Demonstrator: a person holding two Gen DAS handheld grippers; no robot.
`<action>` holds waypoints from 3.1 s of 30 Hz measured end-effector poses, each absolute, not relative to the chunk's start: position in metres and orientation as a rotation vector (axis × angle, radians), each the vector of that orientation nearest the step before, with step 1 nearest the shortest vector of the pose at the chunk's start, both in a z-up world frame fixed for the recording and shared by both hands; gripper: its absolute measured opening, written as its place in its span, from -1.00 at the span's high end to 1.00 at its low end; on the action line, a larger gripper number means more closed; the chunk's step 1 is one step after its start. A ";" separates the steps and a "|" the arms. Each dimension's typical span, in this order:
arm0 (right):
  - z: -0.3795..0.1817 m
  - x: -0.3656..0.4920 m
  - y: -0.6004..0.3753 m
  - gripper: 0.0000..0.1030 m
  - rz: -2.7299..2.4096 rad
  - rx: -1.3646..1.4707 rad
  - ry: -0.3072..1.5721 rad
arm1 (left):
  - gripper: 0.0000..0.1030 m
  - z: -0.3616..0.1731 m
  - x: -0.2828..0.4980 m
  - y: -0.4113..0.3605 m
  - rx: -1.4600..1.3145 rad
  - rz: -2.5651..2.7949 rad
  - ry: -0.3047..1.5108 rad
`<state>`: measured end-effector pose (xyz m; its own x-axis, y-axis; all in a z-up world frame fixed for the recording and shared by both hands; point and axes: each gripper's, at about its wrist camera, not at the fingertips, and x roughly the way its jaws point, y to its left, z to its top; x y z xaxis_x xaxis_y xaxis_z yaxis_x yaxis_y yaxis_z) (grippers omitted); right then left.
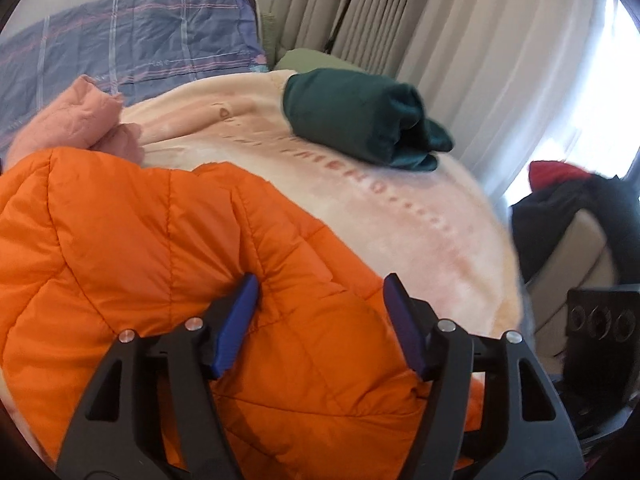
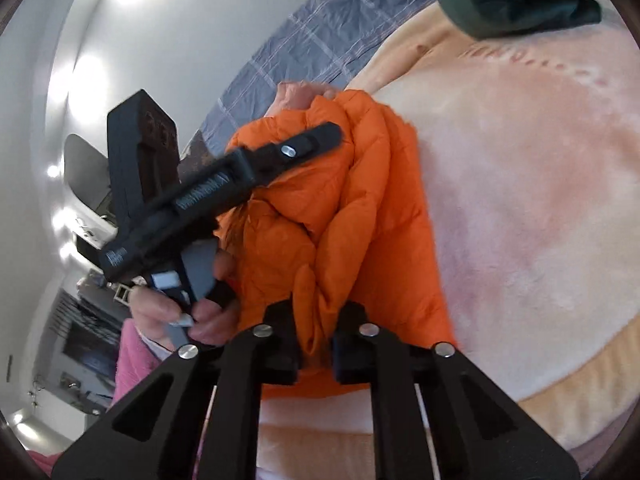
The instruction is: Fold large clothes
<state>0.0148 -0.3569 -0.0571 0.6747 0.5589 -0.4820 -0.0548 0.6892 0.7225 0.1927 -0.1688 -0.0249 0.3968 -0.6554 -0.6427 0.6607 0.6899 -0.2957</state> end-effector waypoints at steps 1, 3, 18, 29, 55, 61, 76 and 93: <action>-0.062 0.013 -0.361 0.80 0.376 0.748 0.775 | -0.25 -0.022 0.193 -0.173 0.003 -0.840 0.811; -0.075 0.013 -0.373 0.80 0.349 0.773 0.798 | -0.12 -0.013 0.190 -0.170 0.013 -0.833 0.794; -0.078 0.011 -0.379 0.11 0.304 0.615 0.793 | 0.28 -0.054 0.207 -0.159 0.397 -0.440 0.711; -0.060 0.034 -0.329 0.06 0.221 0.263 0.726 | 0.27 -0.059 0.203 -0.157 0.391 -0.441 0.699; -0.106 0.057 -0.333 -0.09 0.253 0.421 0.785 | -0.63 -0.059 0.266 -0.220 0.394 -0.492 0.821; -0.107 0.060 -0.330 -0.09 0.249 0.374 0.788 | -0.65 -0.067 0.264 -0.213 0.372 -0.490 0.815; -0.028 0.019 -0.344 -0.14 0.330 0.310 0.564 | -0.67 -0.073 0.270 -0.206 0.302 -0.519 0.844; -0.094 0.092 -0.309 0.69 0.220 0.206 0.738 | -0.67 -0.076 0.280 -0.195 0.188 -0.595 0.868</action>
